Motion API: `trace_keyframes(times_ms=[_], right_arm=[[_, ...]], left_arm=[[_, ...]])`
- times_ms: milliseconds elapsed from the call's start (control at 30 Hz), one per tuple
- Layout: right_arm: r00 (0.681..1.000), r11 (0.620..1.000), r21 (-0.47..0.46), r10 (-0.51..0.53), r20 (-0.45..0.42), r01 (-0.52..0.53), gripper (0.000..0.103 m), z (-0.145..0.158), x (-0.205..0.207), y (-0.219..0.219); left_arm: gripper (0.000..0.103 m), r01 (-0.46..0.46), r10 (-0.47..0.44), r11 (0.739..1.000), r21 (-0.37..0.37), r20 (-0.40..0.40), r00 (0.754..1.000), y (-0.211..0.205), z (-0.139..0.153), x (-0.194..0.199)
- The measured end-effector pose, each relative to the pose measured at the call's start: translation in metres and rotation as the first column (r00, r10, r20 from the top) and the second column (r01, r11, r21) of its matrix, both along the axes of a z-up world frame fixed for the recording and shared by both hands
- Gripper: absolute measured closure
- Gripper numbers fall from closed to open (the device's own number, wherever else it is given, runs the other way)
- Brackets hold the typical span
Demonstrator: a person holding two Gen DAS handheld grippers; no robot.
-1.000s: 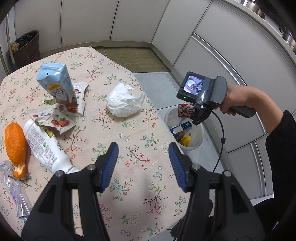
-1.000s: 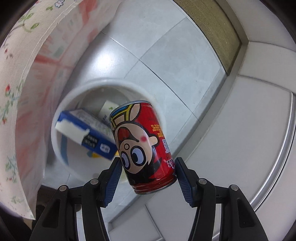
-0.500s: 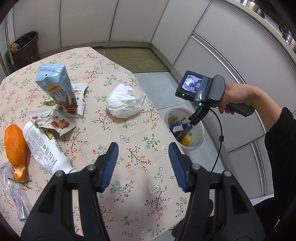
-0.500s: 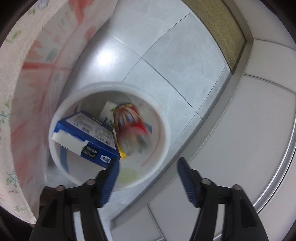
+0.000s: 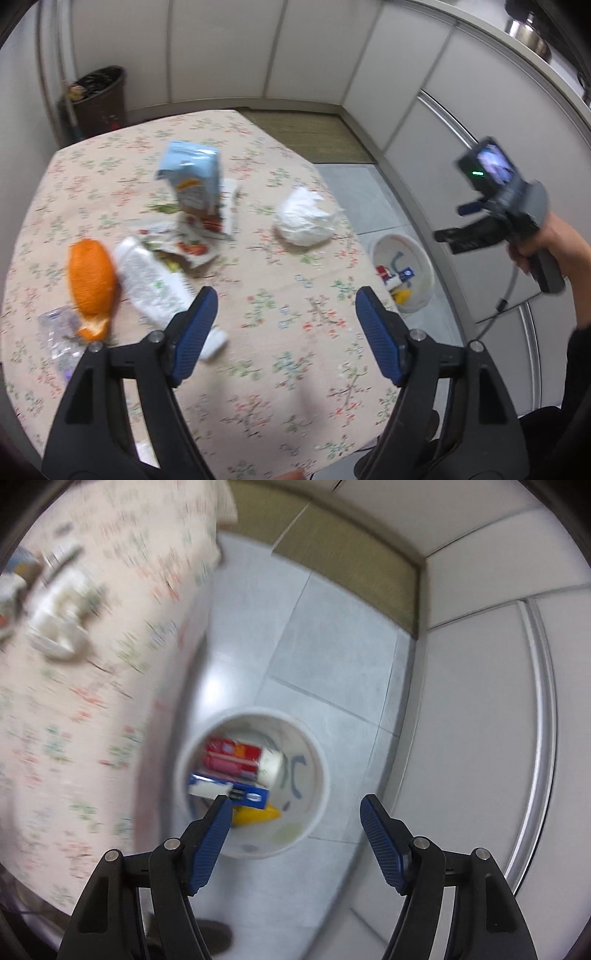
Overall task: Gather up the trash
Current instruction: 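Move the left gripper to the clear water bottle and grasp its cap end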
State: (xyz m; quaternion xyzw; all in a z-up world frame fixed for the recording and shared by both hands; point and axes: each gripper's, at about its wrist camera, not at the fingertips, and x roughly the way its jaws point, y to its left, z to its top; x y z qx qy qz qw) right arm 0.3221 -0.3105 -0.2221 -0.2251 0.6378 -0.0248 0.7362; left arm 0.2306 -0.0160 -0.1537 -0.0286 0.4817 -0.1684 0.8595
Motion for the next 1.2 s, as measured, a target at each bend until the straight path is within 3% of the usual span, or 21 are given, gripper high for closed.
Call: trace_keyframes(times_ms=[167,300,367,467,733,800,1000,1200], right_arm=[[0.992,0.987,0.159,-0.014,0.123,-0.006,0.029,0.042,-0.037,0.035],[0.974,0.977,0.203,0.024,0.224,-0.071,0.025,0.068,-0.067,0.076],[0.963,0.972,0.211,0.045,0.265,-0.104,0.019,0.075,-0.079,0.091],[0.948,0.957,0.243,0.078,0.308,-0.158,0.018,0.081,-0.096,0.122],[0.934,0.916,0.359,0.042,0.354,-0.178,0.018,0.064,-0.113,0.165],[0.928,0.903,0.386,0.034,0.372,-0.188,0.018,0.056,-0.114,0.175],[0.882,0.843,0.417,0.133,0.452,-0.340,0.018,0.031,-0.116,0.223],[0.913,0.819,0.462,0.172,0.369,-0.341,0.019,-0.012,-0.102,0.253]], left_arm=[[0.023,-0.087,0.087,0.996,0.016,0.034,0.996,0.038,0.013,-0.011],[0.021,-0.160,0.158,0.986,0.039,0.041,0.987,0.075,0.019,-0.022],[0.021,-0.189,0.188,0.980,0.053,0.026,0.982,0.091,0.018,-0.024],[0.021,-0.235,0.236,0.970,0.062,-0.009,0.972,0.115,0.012,-0.026],[0.021,-0.303,0.308,0.951,0.067,-0.095,0.947,0.167,-0.012,-0.020],[0.021,-0.326,0.336,0.940,0.104,-0.101,0.936,0.176,-0.019,-0.017],[0.021,-0.350,0.362,0.931,0.101,-0.134,0.923,0.195,-0.030,-0.009],[0.021,-0.337,0.341,0.939,0.066,-0.285,0.896,0.203,-0.059,-0.023]])
